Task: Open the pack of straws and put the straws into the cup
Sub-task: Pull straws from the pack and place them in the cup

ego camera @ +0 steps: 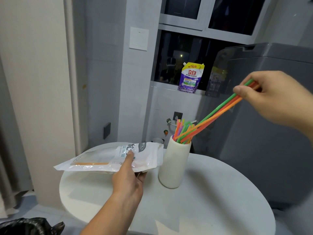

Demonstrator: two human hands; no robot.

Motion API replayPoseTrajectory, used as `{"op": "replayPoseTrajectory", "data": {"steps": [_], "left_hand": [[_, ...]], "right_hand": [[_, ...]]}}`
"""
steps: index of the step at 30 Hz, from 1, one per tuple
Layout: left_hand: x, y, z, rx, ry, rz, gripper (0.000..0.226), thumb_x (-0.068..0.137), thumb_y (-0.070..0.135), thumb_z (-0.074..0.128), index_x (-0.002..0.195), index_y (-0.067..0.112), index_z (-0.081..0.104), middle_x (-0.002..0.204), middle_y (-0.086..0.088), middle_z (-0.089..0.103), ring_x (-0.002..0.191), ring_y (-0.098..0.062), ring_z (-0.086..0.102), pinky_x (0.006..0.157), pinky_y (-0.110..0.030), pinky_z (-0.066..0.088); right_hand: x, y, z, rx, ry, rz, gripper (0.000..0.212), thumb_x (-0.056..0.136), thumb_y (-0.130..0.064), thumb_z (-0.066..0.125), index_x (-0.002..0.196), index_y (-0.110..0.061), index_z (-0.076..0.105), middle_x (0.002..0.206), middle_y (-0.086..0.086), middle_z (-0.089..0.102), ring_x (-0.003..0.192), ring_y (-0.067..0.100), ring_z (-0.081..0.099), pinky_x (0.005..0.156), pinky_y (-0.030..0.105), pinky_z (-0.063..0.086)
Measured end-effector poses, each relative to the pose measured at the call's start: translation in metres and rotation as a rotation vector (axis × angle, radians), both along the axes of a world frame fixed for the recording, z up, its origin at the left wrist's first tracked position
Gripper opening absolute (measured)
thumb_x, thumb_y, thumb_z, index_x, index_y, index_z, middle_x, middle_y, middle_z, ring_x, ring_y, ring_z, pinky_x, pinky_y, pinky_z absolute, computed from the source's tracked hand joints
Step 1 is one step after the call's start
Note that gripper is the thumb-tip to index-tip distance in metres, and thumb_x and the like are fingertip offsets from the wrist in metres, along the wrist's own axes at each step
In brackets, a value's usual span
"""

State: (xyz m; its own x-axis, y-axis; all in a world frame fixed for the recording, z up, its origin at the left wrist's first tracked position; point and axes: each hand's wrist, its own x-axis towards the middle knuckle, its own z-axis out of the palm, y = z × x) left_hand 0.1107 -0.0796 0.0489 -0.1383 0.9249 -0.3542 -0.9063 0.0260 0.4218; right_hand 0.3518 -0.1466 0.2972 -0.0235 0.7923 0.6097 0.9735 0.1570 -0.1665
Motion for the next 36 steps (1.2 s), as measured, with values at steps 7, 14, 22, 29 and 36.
{"op": "replayPoseTrajectory", "data": {"steps": [7,14,22,29,36], "left_hand": [[0.0,-0.001,0.0,-0.004,-0.001,-0.011,0.042,0.101,0.015,0.071,0.142,0.01,0.063,0.131,-0.009,0.077,0.11,-0.024,0.076,0.07,-0.036,0.068],[0.002,-0.002,0.0,-0.009,-0.013,-0.007,0.043,0.1,0.013,0.071,0.142,0.009,0.063,0.131,-0.01,0.077,0.112,-0.026,0.076,0.066,-0.035,0.068],[0.002,-0.004,-0.001,0.009,-0.003,-0.022,0.042,0.1,0.014,0.072,0.142,0.01,0.064,0.13,-0.008,0.077,0.11,-0.024,0.076,0.067,-0.034,0.068],[0.003,-0.003,-0.001,0.009,0.001,-0.034,0.041,0.1,0.014,0.072,0.14,0.01,0.065,0.127,-0.008,0.079,0.105,-0.023,0.078,0.064,-0.033,0.068],[0.007,-0.002,-0.004,0.007,0.004,-0.04,0.041,0.1,0.014,0.072,0.14,0.011,0.065,0.125,-0.007,0.08,0.092,-0.019,0.081,0.057,-0.03,0.065]], "right_hand": [[-0.015,0.014,0.007,-0.09,-0.061,-0.053,0.03,0.098,-0.039,0.057,0.078,-0.017,0.063,0.058,0.005,0.054,0.048,0.021,0.048,0.045,0.028,0.031],[-0.034,0.034,0.016,-0.171,-0.113,-0.059,0.031,0.097,-0.039,0.059,0.081,-0.013,0.064,0.06,0.001,0.053,0.05,0.013,0.047,0.044,0.023,0.029],[-0.051,0.077,-0.018,-0.316,-0.111,-0.029,0.029,0.099,-0.038,0.057,0.083,-0.015,0.061,0.079,0.003,0.059,0.065,0.013,0.052,0.049,0.025,0.034],[-0.05,0.099,-0.086,-0.38,-0.176,-0.076,0.035,0.102,-0.049,0.041,0.107,-0.019,0.059,0.109,0.005,0.057,0.096,0.019,0.056,0.077,0.034,0.049],[-0.041,0.114,-0.143,-0.341,-0.276,-0.064,0.074,0.098,-0.064,0.011,0.158,-0.02,0.017,0.167,0.007,0.013,0.153,0.027,0.007,0.12,0.05,0.008]]}}
